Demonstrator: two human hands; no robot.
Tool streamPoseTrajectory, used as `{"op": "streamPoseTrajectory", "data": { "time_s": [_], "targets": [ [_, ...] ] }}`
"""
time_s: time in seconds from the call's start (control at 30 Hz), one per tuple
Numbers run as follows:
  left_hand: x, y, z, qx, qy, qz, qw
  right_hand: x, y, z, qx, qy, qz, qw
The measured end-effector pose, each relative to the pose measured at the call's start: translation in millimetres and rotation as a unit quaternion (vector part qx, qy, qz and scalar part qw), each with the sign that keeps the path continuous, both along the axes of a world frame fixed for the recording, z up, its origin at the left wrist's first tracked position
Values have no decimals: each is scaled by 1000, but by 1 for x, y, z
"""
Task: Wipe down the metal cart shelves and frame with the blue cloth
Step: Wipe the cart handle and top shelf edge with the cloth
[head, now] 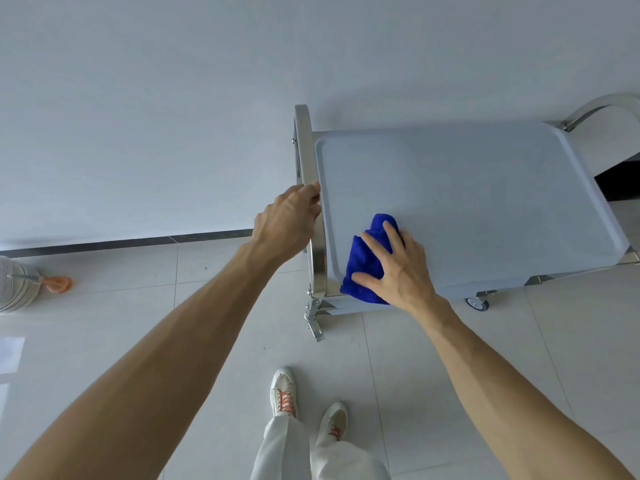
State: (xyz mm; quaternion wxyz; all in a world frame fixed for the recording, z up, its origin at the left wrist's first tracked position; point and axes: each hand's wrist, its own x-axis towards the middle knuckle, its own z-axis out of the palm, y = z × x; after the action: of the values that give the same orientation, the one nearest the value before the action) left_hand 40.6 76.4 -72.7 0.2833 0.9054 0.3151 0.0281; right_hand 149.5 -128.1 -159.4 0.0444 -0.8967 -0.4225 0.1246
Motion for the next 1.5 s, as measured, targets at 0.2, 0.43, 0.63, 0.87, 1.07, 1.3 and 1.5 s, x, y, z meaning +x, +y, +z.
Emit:
{"op": "streamPoseTrajectory", "data": {
  "time_s": [0.2,0.43,0.63,0.87,1.07,1.3,1.5],
  "targets": [
    [-7,-21,-19,-85,-126,51,987,-3,-7,-20,-22,30,54,998],
    [-21,-89,-52,-132,-236,114,956,-9,-16,-36,-13,-30,143,989],
    [-11,-91,-73,-71,-271,151,948,-21,-3,-54,40,-93,218,971],
    [-3,-91,-101,66,-366,168,913,-32,16,-80,122,-165,257,944],
    [-3,-82,-113,127,-381,173,900,-34,22,-93,158,-227,278,920],
    [1,-74,-112,146,-381,176,896,14,-14,-92,191,-254,347,882],
    [7,-76,-109,137,-392,178,892,83,-91,-95,204,-263,257,907]
  ]
}}
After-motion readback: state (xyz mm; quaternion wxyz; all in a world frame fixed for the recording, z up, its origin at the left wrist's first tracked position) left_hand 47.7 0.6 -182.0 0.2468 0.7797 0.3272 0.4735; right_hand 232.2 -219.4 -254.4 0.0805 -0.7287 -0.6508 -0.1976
